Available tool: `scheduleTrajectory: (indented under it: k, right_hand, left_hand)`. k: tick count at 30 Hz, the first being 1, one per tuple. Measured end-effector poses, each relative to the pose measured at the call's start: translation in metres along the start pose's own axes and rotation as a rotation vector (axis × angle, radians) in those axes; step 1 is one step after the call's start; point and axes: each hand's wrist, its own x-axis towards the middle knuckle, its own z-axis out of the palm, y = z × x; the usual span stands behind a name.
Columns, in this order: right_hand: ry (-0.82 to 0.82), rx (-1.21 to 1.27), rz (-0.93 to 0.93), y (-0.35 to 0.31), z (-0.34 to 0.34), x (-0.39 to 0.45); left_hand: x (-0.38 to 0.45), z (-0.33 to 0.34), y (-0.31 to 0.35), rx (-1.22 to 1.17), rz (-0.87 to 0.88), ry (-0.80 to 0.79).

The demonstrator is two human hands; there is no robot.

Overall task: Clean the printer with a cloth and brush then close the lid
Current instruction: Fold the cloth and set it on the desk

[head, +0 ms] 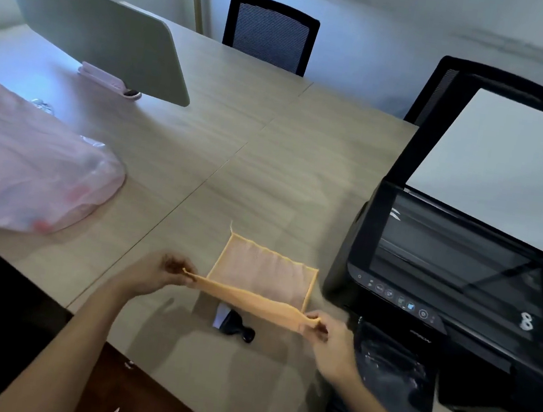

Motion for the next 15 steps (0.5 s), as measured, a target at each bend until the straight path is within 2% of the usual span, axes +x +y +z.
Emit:
scheduleTrajectory:
  k: [2,7,9,12,14,15]
  right_hand:
    - [0.023,-0.051,0.062,0.004,0.012,0.003]
    - [0.238,-0.144,0.139,-0.005,0.029,0.040]
    - [0.322,-0.177,0.207,-0.009,0.031,0.050]
    - [0.377,-0.130,0.250,-0.003,0.042,0.049]
    - [0.363,-0.111,0.313,0.006,0.051,0.045]
    - [0.337,-0.138,0.345,0.009,0.055,0.042]
  left_hand:
    - [0.015,0.012,-0.014,0.014,-0.031,0.038]
    - [0.070,0.024,-0.006,-0.011,0.019,0.262]
    - [0.087,0.029,0.002,0.020,0.060,0.348]
    - [0.098,0.045,0.008,0.179,-0.001,0.461]
    - [0.097,0.061,0.006,0.315,-0.023,0.457]
    - [0.094,0.070,0.003,0.363,-0.004,0.402]
